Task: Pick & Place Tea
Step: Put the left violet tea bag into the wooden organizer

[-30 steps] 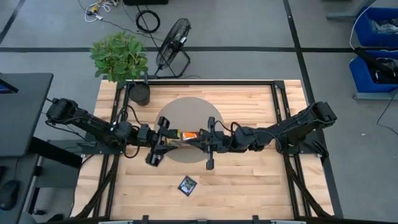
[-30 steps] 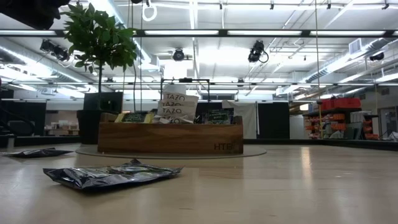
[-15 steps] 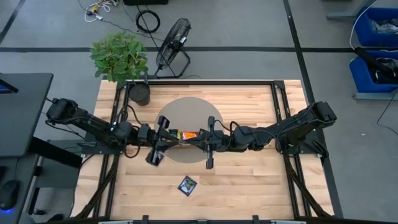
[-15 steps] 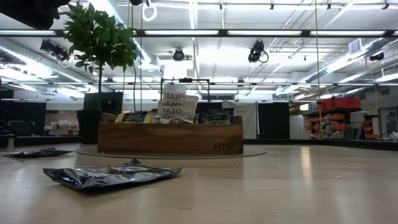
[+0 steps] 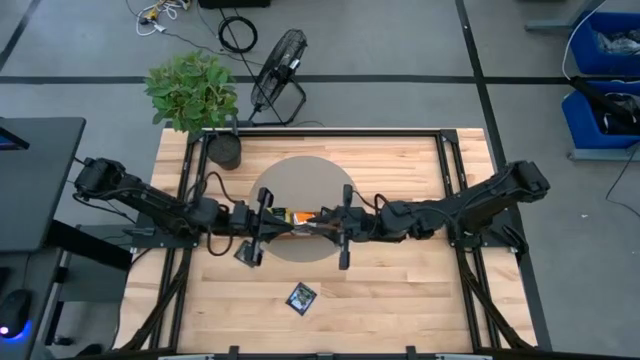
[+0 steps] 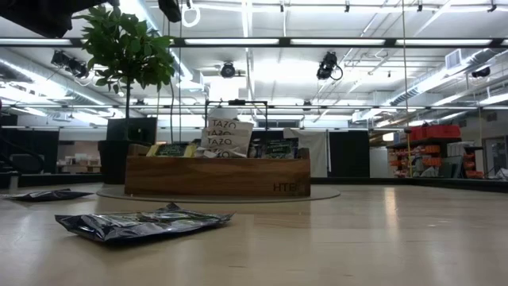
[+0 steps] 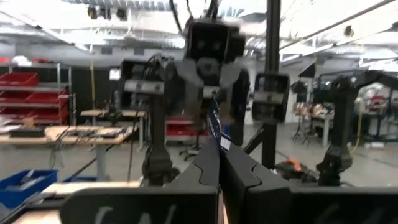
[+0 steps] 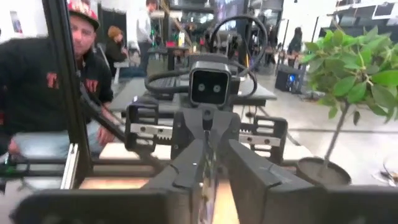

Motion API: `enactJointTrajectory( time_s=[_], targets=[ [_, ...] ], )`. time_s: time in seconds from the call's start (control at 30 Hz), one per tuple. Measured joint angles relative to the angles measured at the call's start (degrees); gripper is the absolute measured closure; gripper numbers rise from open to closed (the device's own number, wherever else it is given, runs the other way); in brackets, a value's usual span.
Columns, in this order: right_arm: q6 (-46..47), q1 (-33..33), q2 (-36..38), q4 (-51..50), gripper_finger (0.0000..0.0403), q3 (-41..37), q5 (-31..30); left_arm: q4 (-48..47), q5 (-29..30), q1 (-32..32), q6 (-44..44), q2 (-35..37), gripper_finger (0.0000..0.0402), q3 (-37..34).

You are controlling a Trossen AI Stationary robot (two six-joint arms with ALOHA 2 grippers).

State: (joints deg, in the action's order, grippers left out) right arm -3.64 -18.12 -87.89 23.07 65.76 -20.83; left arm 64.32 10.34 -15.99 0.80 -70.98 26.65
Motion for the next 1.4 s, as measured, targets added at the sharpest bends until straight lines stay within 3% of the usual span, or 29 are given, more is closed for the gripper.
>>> enactJointTrajectory(
  time_s=[0.23,0.3,0.47,0.73,0.93,1.4],
  targets=[
    [3.1,-0.2,5.6,-10.8,0.0277,0.1,-1.2,-5.2,3.1,0.0,1.3,0.0,0.04,0.0],
    [4.7,0.6,5.7,-17.9,0.0271,1.7,-1.1,-6.7,3.4,0.2,1.4,0.0,0.04,0.0],
    [7.7,3.6,2.9,-36.6,0.0268,11.7,1.6,-8.9,3.6,1.1,1.4,0.0,0.04,0.0],
    [11.0,8.1,-2.8,-54.7,0.0268,25.4,12.2,-11.6,4.2,1.2,1.4,0.0,0.04,0.0],
    [11.5,9.5,-8.9,-58.7,0.0268,30.9,17.3,-13.1,5.1,1.2,1.7,0.0,0.04,0.0],
    [11.1,9.6,-12.2,-63.0,0.0277,33.2,17.0,-14.0,5.2,1.2,1.9,0.0,0.04,0.0]
  ],
)
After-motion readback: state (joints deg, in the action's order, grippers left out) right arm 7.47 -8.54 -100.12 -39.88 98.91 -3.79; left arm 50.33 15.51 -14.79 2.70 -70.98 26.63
